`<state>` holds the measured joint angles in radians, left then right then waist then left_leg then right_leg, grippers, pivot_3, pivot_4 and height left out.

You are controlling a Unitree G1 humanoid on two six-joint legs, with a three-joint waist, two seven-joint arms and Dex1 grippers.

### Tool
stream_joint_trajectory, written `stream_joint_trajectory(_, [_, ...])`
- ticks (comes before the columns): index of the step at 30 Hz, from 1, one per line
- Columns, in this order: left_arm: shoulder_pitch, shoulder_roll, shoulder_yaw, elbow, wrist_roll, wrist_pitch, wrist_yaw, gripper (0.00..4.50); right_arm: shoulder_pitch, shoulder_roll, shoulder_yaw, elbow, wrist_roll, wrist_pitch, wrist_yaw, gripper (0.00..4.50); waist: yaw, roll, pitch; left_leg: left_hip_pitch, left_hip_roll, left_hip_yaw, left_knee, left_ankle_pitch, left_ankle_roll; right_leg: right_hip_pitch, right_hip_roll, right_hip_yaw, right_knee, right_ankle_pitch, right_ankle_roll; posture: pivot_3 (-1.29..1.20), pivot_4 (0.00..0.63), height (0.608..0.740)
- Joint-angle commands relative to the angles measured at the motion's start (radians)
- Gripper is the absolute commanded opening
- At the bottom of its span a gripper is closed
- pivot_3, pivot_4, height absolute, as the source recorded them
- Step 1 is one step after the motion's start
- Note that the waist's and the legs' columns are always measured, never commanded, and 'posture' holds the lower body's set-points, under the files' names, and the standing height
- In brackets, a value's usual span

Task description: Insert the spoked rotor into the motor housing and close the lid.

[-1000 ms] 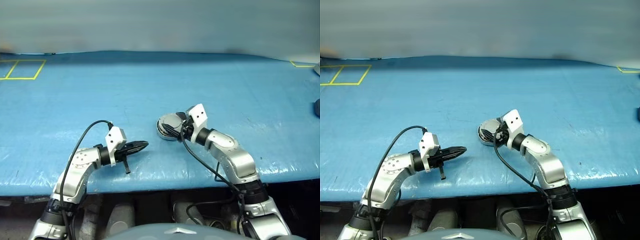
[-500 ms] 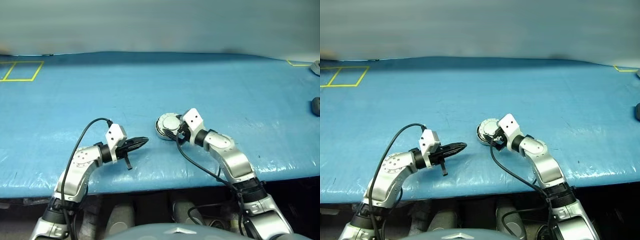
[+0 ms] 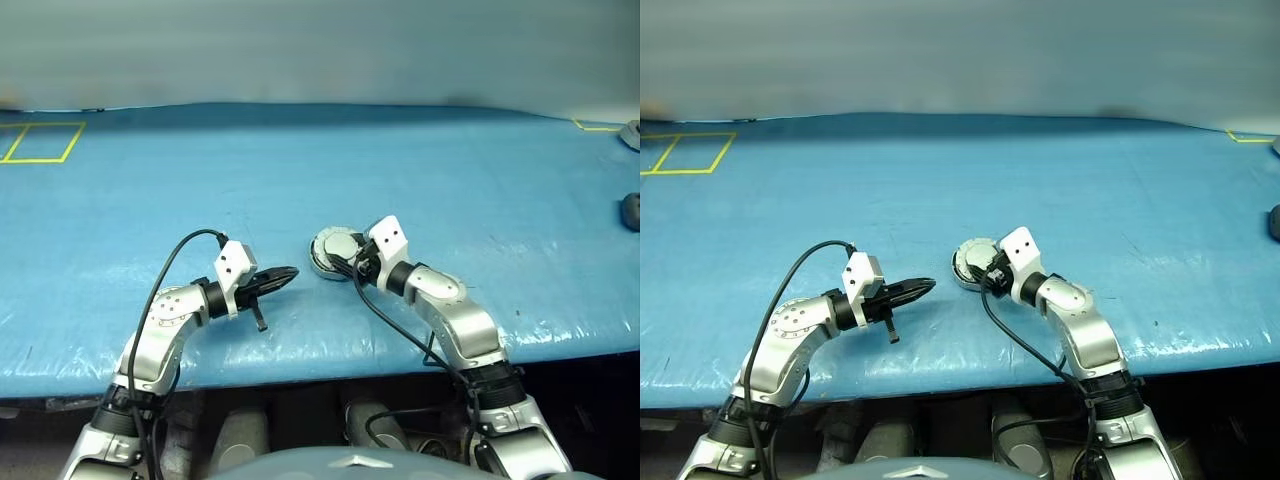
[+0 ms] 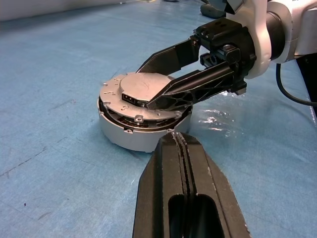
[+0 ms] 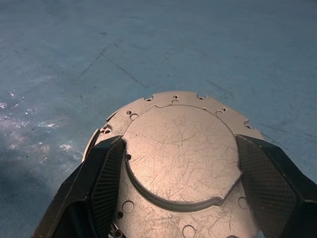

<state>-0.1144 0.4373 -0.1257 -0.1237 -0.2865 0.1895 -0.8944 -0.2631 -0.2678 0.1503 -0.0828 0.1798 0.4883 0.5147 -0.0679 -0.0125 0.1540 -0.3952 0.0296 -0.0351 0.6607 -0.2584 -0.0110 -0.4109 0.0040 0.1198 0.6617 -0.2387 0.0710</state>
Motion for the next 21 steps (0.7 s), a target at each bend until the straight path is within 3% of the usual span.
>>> stream_joint_trajectory(1, [-0.017, 0.0, 0.01, -0.018, -0.011, -0.013, 0.002, 0.0, -0.015, 0.015, -0.009, 0.007, -0.007, 0.01, -0.031, 3.21, 0.0, 0.0, 0.0, 0.0, 0.0, 0.0, 0.0, 0.0, 0.0, 0.0, 0.0, 0.0, 0.0, 0.0, 0.0, 0.0, 0.15, 0.74])
stream_joint_trajectory(14, [-0.029, -0.006, 0.006, -0.01, -0.011, -0.013, 0.003, 0.0, -0.082, -0.016, 0.105, -0.075, -0.167, 0.096, -0.103, 3.21, -0.004, 0.0, 0.0, 0.001, 0.0, 0.0, 0.001, 0.001, -0.001, 0.0, 0.0, 0.001, 0.001, 0.001, 0.002, 0.0, 0.15, 0.74])
stream_joint_trajectory(21, [-0.036, -0.019, 0.0, 0.002, -0.007, -0.019, 0.008, 0.0, -0.123, -0.028, 0.132, -0.138, -0.165, 0.202, -0.082, 3.21, -0.002, 0.0, 0.0, -0.001, 0.0, 0.0, 0.0, 0.001, -0.001, -0.001, 0.0, 0.0, 0.001, 0.001, 0.0, 0.0, 0.15, 0.74])
